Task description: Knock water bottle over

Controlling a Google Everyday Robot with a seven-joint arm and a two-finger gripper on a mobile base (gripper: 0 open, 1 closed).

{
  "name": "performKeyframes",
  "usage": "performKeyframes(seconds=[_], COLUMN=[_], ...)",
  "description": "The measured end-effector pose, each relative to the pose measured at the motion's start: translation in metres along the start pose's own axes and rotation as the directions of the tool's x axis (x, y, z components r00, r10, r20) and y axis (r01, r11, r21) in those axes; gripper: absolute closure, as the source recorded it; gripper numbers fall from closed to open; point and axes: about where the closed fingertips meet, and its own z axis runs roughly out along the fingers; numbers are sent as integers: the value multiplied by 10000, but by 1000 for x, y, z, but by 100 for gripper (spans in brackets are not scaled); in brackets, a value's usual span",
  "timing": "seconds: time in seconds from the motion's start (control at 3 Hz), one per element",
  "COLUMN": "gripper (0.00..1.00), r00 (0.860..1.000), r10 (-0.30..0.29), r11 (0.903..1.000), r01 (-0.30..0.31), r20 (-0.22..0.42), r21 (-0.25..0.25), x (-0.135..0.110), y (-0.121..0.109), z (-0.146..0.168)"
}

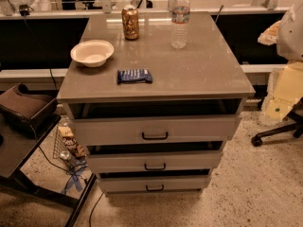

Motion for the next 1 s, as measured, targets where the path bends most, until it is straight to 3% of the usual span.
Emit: performKeyframes(seconds=[0.33,0.67,1.0], gripper=[0,0,0], r00=[10000,9992,9919], r10=[0,163,509], r11=[10000,9982,9954], r01=[0,-183,-599], r20=[1,352,1167], r21=[2,567,743], x=[0,1,15], y=[0,-14,-22], z=[0,2,32])
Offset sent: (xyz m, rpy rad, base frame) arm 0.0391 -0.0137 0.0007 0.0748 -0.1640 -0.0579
